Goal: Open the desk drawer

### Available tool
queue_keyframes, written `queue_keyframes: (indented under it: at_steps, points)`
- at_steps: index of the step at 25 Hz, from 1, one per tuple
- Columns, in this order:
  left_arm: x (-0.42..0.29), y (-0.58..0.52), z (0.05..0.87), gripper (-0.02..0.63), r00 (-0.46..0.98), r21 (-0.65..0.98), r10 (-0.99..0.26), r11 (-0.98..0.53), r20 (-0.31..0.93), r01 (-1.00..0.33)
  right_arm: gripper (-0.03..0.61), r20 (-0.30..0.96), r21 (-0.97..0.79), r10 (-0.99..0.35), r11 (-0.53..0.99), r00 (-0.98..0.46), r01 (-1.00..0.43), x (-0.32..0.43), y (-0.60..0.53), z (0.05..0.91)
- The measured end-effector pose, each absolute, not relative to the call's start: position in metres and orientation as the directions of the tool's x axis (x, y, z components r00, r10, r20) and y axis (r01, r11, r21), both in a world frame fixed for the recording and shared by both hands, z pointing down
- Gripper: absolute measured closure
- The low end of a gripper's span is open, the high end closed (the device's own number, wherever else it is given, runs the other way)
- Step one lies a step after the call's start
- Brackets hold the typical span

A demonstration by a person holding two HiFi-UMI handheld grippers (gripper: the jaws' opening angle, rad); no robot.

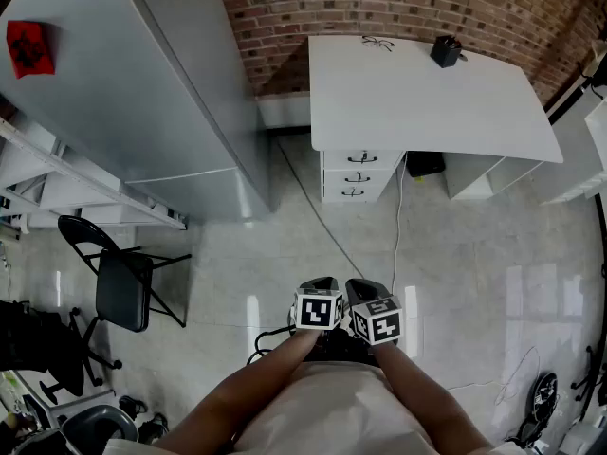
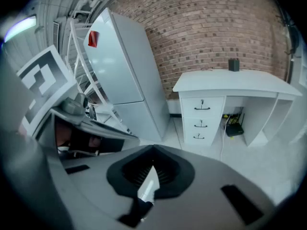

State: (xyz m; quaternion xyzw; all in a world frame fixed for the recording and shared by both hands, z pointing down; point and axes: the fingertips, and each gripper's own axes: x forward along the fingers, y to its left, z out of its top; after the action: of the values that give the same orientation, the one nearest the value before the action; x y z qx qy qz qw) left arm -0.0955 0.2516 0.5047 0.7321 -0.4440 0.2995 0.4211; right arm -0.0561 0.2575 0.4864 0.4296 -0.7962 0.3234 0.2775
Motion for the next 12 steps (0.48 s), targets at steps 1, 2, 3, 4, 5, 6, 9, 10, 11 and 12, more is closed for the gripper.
queue_keyframes:
  at_steps: [1, 2, 3, 4, 5, 6, 9, 10, 11, 12]
  points:
    - [-0.094, 0.252, 0.504, 0.606, 0.428, 0.351, -0.398, -0.255, 0.811, -0.901, 0.563, 0.719, -0.275, -0.507, 0.421, -0.475, -0.864, -0.055, 0.258, 0.486]
    - [-0.093, 0.253, 0.504, 0.607, 0.429, 0.351, -0.399, -0.257, 0.81, -0.9, 0.563, 0.719, -0.273, -0.509, 0.421, -0.474, -0.865, -0.054, 0.258, 0.485]
    - [-0.092, 0.253, 0.503, 0.607, 0.43, 0.35, -0.4, -0.259, 0.809, -0.9, 0.563, 0.718, -0.271, -0.51, 0.421, -0.473, -0.866, -0.053, 0.258, 0.484]
    - [-0.091, 0.253, 0.503, 0.607, 0.429, 0.349, -0.402, -0.259, 0.809, -0.901, 0.563, 0.717, -0.27, -0.512, 0.421, -0.473, -0.866, -0.052, 0.259, 0.484]
    - [-0.091, 0.252, 0.503, 0.607, 0.428, 0.348, -0.404, -0.258, 0.809, -0.901, 0.563, 0.715, -0.27, -0.515, 0.421, -0.473, -0.866, -0.051, 0.259, 0.483]
    - [-0.091, 0.252, 0.503, 0.607, 0.426, 0.347, -0.406, -0.256, 0.808, -0.902, 0.563, 0.713, -0.27, -0.517, 0.42, -0.473, -0.866, -0.049, 0.259, 0.483]
    - [-0.089, 0.249, 0.5, 0.607, 0.423, 0.343, -0.413, -0.256, 0.806, -0.904, 0.563, 0.71, -0.269, -0.525, 0.414, -0.47, -0.87, -0.045, 0.257, 0.481]
    - [-0.089, 0.249, 0.499, 0.607, 0.423, 0.342, -0.414, -0.258, 0.806, -0.904, 0.563, 0.709, -0.269, -0.527, 0.413, -0.469, -0.87, -0.044, 0.257, 0.48]
    - [-0.088, 0.249, 0.498, 0.607, 0.423, 0.341, -0.415, -0.259, 0.806, -0.903, 0.563, 0.708, -0.269, -0.528, 0.411, -0.468, -0.871, -0.043, 0.256, 0.48]
    - [-0.088, 0.249, 0.498, 0.607, 0.423, 0.34, -0.414, -0.261, 0.806, -0.903, 0.563, 0.706, -0.27, -0.532, 0.408, -0.467, -0.872, -0.044, 0.256, 0.479]
